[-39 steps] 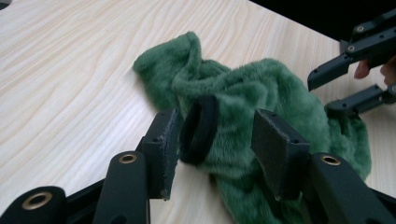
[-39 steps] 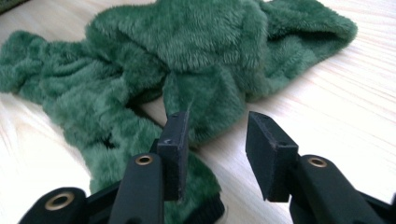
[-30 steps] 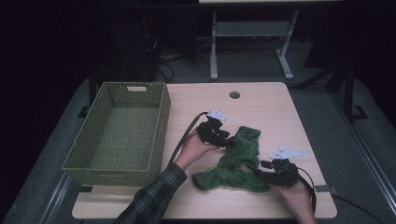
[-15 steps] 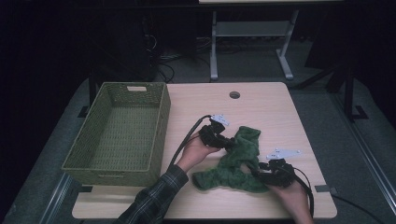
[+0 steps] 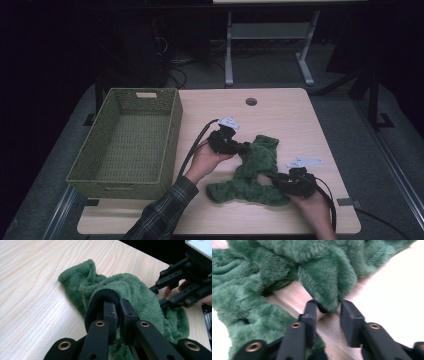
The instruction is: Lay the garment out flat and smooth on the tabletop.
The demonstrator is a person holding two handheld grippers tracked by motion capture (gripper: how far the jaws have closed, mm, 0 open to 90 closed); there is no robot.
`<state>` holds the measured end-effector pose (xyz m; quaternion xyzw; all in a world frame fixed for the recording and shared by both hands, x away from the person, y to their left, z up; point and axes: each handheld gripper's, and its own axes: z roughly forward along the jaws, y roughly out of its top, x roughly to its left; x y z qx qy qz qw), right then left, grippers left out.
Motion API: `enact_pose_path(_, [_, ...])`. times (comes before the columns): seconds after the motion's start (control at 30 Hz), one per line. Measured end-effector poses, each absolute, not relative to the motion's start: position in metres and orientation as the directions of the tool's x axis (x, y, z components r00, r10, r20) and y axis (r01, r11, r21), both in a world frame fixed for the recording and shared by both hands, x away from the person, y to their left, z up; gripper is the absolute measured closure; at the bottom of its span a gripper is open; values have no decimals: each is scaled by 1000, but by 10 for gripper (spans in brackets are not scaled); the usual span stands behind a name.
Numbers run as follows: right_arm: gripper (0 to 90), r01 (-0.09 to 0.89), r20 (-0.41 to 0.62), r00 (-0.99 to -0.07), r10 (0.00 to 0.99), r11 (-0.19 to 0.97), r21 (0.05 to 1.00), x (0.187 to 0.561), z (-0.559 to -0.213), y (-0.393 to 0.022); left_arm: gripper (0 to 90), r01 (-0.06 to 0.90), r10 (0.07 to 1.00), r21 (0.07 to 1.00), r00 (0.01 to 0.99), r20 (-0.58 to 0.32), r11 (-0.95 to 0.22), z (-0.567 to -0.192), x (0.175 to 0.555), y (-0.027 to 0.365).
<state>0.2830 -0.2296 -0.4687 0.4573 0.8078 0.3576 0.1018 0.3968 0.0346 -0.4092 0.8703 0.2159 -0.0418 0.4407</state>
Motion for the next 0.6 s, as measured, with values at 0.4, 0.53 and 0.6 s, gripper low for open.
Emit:
enact_pose_path(0.4, [827,602,130,-568,813,303,738,294,-450,-245,851,433,376,749,889,-263,-501,-405,388,55])
enact_pose_path(0.53, [832,570,124,-582,804,294,767,302,-437,-247,852,464,419,745,867,-271,-480,-404,383,72])
enact_pose_path(0.6, [833,555,121,-589,799,291,779,306,-431,-246,854,477,442,741,856,-269,-473,-404,381,81])
